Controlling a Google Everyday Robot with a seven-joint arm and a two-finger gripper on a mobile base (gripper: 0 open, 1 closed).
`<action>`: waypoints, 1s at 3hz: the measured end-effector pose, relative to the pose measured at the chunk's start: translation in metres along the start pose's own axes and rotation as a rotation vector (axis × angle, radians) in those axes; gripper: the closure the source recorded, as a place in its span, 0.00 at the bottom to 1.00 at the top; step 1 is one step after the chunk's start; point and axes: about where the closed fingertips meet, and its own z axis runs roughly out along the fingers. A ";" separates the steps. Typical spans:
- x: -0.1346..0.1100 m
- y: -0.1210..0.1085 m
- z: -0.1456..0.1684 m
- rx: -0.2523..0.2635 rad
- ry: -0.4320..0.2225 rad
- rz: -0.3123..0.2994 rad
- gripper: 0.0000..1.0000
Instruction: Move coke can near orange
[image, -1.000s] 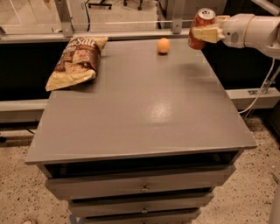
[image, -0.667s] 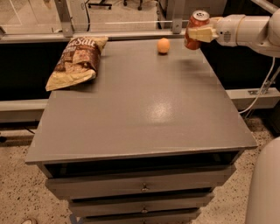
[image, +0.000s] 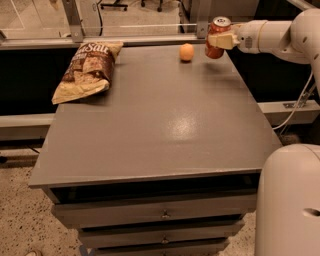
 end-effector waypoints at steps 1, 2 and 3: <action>0.007 -0.007 0.011 0.009 0.012 0.016 0.85; 0.012 -0.012 0.020 0.019 0.024 0.028 0.62; 0.017 -0.012 0.029 0.015 0.041 0.032 0.39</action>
Offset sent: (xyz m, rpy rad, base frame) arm 0.0393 -0.0097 -0.0142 -0.0040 0.0439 -0.0517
